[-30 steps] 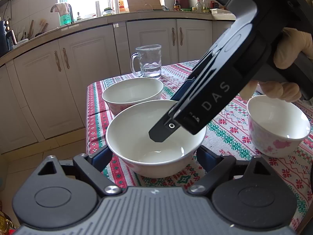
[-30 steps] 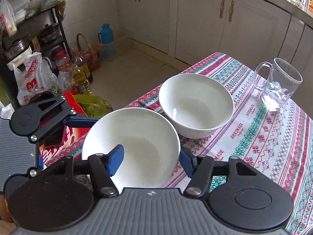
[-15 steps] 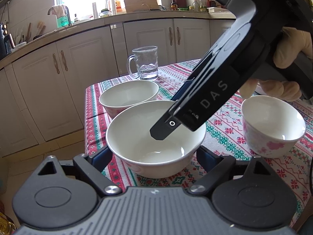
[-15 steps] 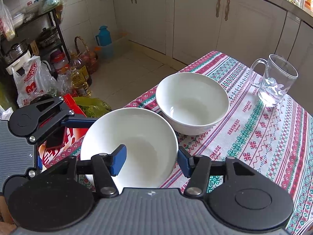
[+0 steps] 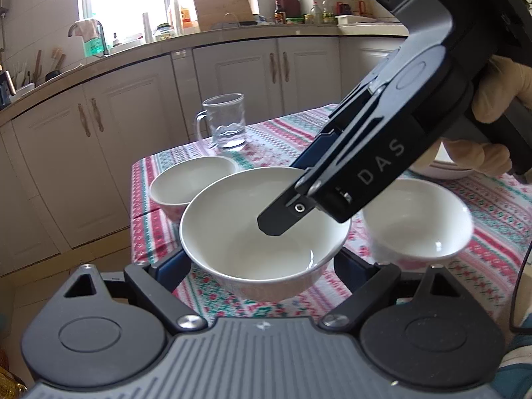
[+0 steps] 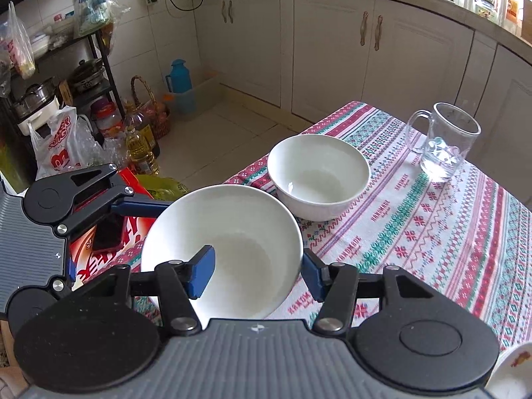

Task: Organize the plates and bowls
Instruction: 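Carry the held bowl with the right tool over another white bowl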

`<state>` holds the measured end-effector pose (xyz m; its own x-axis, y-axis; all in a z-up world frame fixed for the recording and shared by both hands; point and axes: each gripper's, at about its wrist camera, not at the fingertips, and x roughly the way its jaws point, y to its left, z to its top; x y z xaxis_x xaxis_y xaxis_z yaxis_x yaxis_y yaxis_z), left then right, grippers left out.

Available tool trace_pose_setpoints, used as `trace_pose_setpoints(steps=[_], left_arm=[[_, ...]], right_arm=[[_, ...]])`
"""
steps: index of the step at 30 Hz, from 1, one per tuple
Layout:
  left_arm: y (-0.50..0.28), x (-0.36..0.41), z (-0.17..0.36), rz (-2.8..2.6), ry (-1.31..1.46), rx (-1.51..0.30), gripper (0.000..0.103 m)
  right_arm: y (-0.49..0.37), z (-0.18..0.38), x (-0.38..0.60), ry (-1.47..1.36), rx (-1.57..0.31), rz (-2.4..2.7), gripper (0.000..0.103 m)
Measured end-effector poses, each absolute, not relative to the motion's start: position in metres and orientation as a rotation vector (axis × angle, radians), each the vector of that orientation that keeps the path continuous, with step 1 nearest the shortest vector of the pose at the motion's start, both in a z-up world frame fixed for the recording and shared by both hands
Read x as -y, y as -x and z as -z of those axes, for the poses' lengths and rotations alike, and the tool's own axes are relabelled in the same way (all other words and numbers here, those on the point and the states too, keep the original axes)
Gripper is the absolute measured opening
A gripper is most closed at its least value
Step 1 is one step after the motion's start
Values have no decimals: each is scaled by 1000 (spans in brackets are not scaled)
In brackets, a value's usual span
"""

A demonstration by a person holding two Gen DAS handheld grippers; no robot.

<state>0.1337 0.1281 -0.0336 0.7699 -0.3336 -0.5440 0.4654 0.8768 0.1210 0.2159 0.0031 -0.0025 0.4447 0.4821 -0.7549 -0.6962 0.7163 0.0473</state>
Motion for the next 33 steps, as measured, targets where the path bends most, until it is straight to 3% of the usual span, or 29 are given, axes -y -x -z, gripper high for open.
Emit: trace_pose_setpoints(steps=[33], left_arm=[[-101,-42,15,596,-296,-518,92]], right_arm=[[-150,-18,106,214,-775,-601,62]])
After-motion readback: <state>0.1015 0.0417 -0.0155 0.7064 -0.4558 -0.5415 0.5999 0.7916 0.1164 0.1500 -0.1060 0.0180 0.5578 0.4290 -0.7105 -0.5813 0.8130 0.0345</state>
